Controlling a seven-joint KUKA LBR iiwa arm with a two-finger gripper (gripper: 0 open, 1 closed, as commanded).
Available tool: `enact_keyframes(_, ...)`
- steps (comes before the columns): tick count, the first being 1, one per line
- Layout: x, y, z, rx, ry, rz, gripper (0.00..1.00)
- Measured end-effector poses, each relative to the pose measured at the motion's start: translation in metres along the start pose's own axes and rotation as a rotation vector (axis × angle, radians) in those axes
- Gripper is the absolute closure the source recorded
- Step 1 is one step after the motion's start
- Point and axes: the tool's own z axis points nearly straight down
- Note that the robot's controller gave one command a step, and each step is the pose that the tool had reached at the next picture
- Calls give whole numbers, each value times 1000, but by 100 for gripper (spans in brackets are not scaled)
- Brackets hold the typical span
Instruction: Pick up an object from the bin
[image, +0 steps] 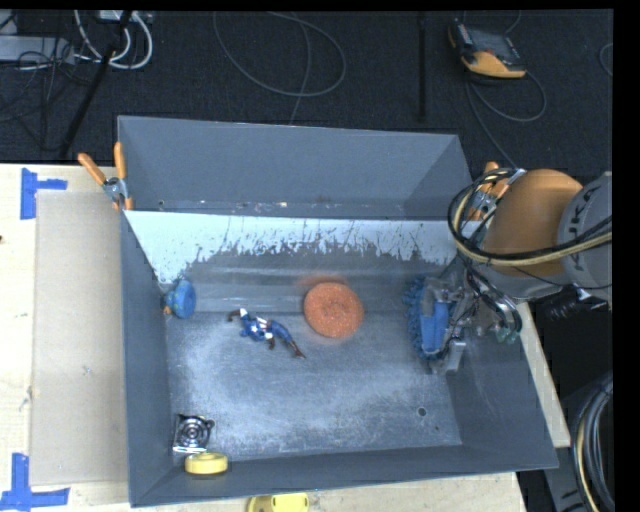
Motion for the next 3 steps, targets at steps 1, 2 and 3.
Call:
enact_keyframes(1, 10, -1, -1, 3, -8, -81, 0)
enact_keyframes(2, 3, -3, -1, 0, -3, -45, 0)
enact_keyframes(3, -11, 0, -8, 0, 5, 48, 0)
